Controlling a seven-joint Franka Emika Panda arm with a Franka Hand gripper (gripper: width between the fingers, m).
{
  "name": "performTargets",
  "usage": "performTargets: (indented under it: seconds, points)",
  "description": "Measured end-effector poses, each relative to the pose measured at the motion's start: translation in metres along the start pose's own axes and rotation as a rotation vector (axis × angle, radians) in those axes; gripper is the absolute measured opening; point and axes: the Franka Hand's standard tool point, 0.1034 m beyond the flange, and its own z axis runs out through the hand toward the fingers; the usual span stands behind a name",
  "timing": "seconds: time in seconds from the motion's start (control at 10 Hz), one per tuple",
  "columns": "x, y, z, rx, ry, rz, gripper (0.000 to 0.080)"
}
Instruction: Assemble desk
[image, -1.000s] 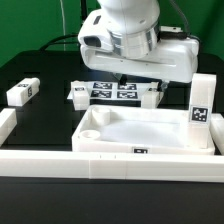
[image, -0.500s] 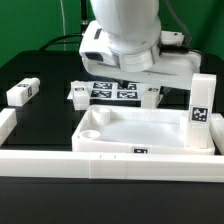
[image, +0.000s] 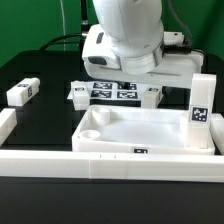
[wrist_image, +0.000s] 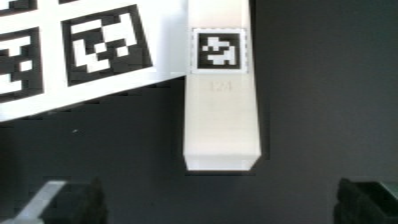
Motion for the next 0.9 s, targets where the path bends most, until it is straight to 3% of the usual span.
performTargets:
  seconds: [0.2, 0.4, 0.9]
  points:
    - [-0.005, -0.003, 0.005, -0.017, -0.141, -0.006, 0.0649]
    - [-0.005, -0.003, 0.011, -0.002, -0.266, -0.056, 0.0649]
    - [0.001, 0.000, 0.023, -0.008, -0.316, -0.048, 0.0649]
